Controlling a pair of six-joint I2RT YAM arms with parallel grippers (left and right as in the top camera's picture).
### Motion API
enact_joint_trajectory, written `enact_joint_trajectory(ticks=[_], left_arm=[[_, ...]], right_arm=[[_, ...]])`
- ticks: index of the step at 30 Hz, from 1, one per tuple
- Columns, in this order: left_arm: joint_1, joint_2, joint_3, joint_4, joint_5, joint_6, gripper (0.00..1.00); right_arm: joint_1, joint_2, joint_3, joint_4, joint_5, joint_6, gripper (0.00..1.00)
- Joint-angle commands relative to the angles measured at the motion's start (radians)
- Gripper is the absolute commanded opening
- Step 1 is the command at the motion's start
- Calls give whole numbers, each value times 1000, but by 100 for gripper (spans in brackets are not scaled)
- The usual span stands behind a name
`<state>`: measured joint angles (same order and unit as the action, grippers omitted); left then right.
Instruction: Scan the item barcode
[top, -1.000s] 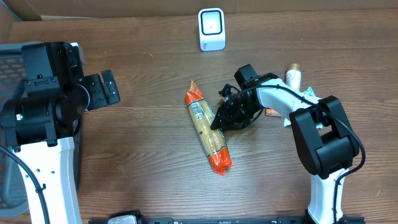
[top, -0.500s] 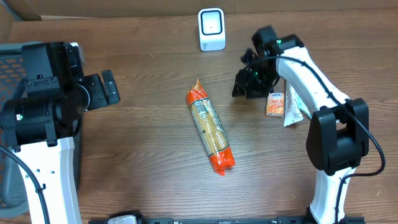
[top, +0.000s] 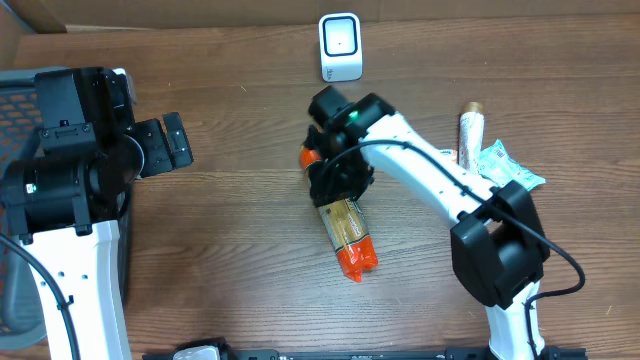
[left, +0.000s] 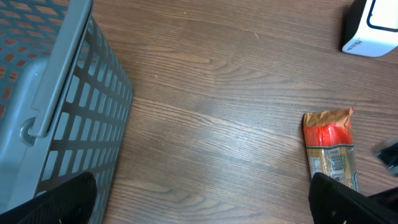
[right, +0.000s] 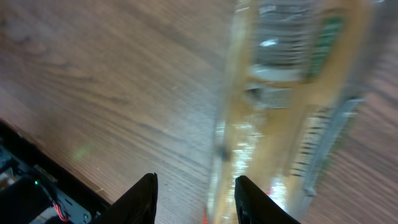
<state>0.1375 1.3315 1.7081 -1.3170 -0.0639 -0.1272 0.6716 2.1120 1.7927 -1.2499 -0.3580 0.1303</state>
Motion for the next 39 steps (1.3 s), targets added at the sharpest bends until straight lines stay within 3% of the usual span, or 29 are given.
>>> enact_joint_trajectory(ticks=[1, 10, 15, 19, 26, 27, 29, 35, 39], left_arm=[[-2, 4, 6, 1, 5, 16, 100], [-2, 4, 6, 1, 5, 16, 100], [-2, 4, 6, 1, 5, 16, 100], [-2, 4, 7, 1, 5, 16, 100], [-2, 4, 6, 1, 5, 16, 100], [-2, 4, 6, 1, 5, 16, 100], [-2, 4, 7, 1, 5, 16, 100], [-2, 4, 7, 1, 5, 15, 100], [-2, 4, 7, 1, 5, 16, 100]], right_arm=[[25, -21, -6, 3, 32, 1, 42], [63, -21, -14, 61, 32, 1, 29], [62, -21, -82, 145, 35, 1, 29], [44, -21, -161, 192, 163, 59, 29], [-81, -21, -248, 231, 200, 60, 29], [-98, -21, -248, 231, 192, 52, 34], [-126, -23, -234, 220, 128, 19, 58], [-180, -101, -137, 111, 72, -12, 64], [-220, -196, -135, 49, 77, -35, 74]])
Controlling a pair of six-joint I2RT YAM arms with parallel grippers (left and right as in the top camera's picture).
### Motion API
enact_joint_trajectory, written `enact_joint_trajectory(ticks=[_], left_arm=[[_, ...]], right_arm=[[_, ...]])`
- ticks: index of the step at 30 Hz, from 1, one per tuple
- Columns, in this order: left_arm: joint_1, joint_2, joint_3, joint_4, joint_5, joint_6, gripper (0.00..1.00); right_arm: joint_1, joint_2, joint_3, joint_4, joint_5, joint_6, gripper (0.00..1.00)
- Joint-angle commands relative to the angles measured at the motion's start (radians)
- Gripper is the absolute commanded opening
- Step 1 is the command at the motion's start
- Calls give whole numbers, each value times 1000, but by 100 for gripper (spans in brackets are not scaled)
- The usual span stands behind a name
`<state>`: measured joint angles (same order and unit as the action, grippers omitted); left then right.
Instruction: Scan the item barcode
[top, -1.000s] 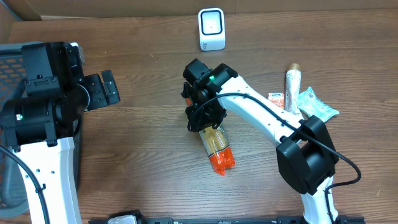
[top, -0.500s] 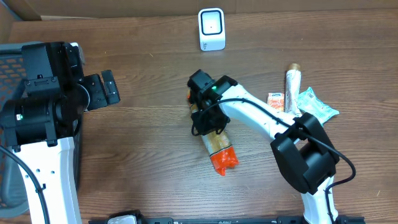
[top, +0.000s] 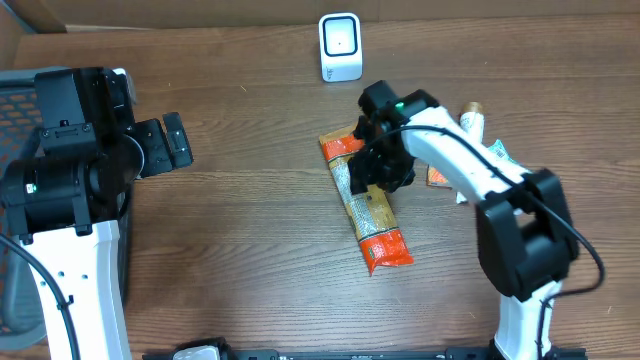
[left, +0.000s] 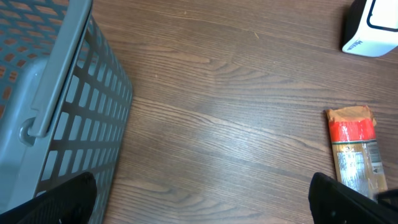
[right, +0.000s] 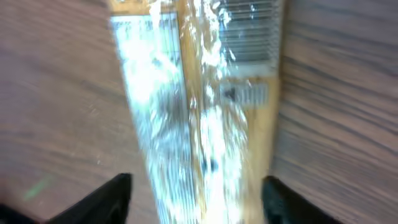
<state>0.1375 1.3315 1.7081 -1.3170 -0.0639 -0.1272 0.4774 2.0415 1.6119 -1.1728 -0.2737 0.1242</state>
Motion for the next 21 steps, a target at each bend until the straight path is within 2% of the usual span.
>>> enact_joint_trajectory(ticks=[1, 4, 8, 15, 21], left_arm=[[-2, 4, 7, 1, 5, 16, 100], [-2, 4, 6, 1, 5, 16, 100], [-2, 4, 6, 1, 5, 16, 100], [-2, 4, 6, 1, 5, 16, 100], [-2, 4, 7, 1, 5, 16, 100]], right_arm=[[-38, -136, 45, -57, -9, -33, 76], [-50, -132, 31, -124, -28, -61, 83], [-47, -130, -69, -97, -50, -104, 87], [-59, -129, -278, 97, -54, -104, 87], [-62, -127, -387, 266, -54, -107, 87]])
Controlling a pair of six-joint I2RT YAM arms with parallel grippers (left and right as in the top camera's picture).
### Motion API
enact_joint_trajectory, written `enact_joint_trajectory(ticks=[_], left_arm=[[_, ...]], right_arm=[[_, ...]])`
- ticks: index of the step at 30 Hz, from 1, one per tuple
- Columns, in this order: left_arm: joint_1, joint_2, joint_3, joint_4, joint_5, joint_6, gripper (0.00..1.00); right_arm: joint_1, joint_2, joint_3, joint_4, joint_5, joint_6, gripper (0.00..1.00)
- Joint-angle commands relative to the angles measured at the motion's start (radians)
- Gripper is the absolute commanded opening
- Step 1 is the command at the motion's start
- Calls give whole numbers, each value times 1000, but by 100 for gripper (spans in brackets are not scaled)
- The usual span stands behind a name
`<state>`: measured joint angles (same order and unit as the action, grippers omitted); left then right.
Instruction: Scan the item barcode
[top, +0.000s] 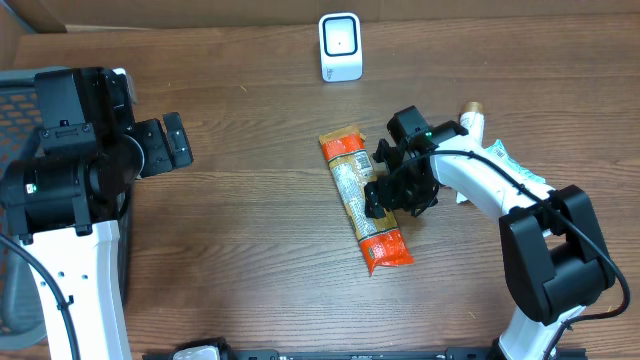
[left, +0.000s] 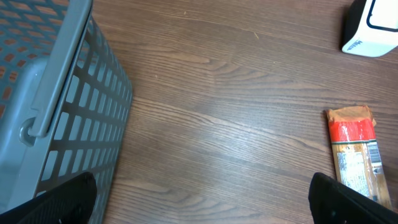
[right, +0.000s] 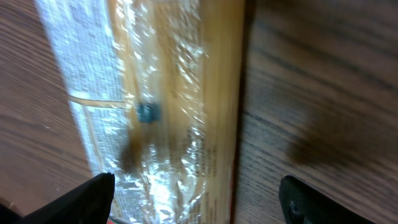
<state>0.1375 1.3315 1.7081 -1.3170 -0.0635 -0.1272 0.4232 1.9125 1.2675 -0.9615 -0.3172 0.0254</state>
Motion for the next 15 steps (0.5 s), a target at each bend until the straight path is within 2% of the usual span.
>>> enact_joint_trajectory(ticks=[1, 4, 7, 10, 14, 15], left_arm=[[-2, 4, 7, 1, 5, 16, 100], [-2, 4, 7, 1, 5, 16, 100], [-2, 4, 6, 1, 5, 16, 100], [-2, 4, 7, 1, 5, 16, 100], [-2, 4, 6, 1, 5, 16, 100], [-2, 4, 6, 1, 5, 16, 100]], right_arm=[[-8, 2, -53, 72, -11, -8, 86], [-8, 3, -88, 134, -10, -8, 82], [-8, 8, -120, 193, -11, -8, 73], [-8, 13, -148, 228, -29, -8, 56], [-8, 13, -154, 216, -29, 1, 25], [-8, 12, -154, 216, -29, 5, 23]])
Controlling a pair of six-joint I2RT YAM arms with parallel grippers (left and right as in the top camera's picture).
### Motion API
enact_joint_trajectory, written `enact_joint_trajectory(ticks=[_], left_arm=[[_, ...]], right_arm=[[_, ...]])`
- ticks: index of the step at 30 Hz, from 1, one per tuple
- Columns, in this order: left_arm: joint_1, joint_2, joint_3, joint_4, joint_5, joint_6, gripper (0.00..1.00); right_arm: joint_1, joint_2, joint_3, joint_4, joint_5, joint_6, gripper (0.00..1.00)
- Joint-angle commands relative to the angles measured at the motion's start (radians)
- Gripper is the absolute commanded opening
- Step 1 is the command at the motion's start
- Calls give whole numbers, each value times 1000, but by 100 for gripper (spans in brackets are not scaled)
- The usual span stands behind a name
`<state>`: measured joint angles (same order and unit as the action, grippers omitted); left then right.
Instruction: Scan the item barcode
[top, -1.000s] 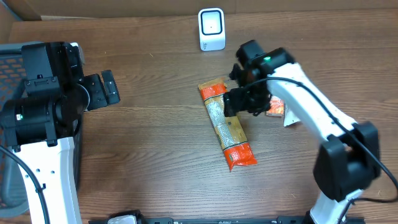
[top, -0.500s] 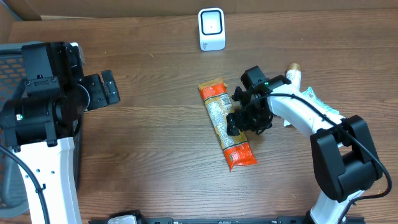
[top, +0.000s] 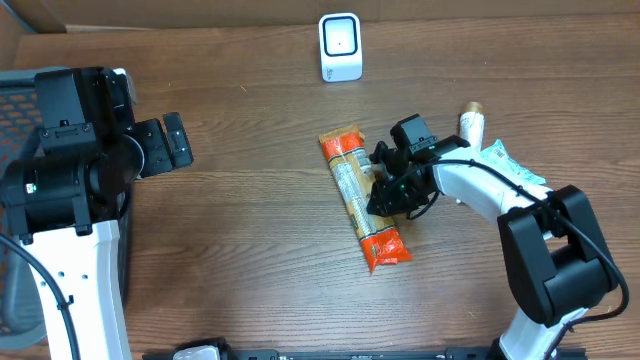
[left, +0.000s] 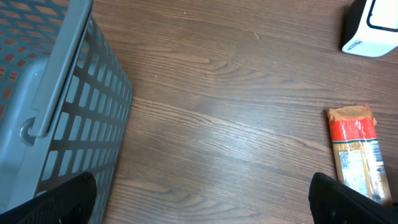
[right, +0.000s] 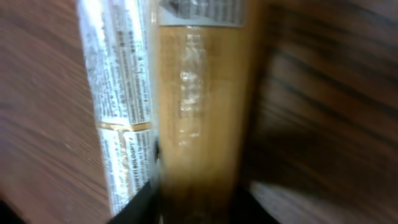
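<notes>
A long pasta package (top: 358, 200) with orange ends lies flat on the wooden table, printed label up. It fills the right wrist view as the package (right: 199, 93). My right gripper (top: 386, 190) sits at the package's middle on its right side. In its own view, the right gripper (right: 198, 202) is shut on the package, one finger on each side. The white scanner (top: 340, 46) stands at the table's far edge. Far to the left, my left gripper (left: 202, 208) is open over bare wood. The package's top end (left: 354, 143) shows in that view.
A grey mesh basket (left: 56, 93) stands at the left edge, under the left arm. A brown tube (top: 471, 125) and a teal-and-white packet (top: 510, 165) lie on the right, just behind the right arm.
The right gripper's fingers stood wide apart at the package; now they are shut on its middle. The package has barely shifted. The left arm has not moved.
At first the right gripper held the package near the table's centre. Then the package lay further right, turned over, with the gripper above it. The gripper then stood open at its right side and has now shut on it. The left arm stayed still.
</notes>
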<state>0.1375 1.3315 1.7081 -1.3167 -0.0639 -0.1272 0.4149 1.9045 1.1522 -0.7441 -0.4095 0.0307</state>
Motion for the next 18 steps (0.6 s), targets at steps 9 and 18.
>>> enact_joint_trajectory(ticks=[9, 18], left_arm=[[-2, 4, 7, 1, 5, 16, 100], [-2, 4, 7, 0, 5, 16, 100]], right_arm=[[6, -35, 122, -161, 206, 51, 4], [137, -72, 361, -469, 713, 241, 4]])
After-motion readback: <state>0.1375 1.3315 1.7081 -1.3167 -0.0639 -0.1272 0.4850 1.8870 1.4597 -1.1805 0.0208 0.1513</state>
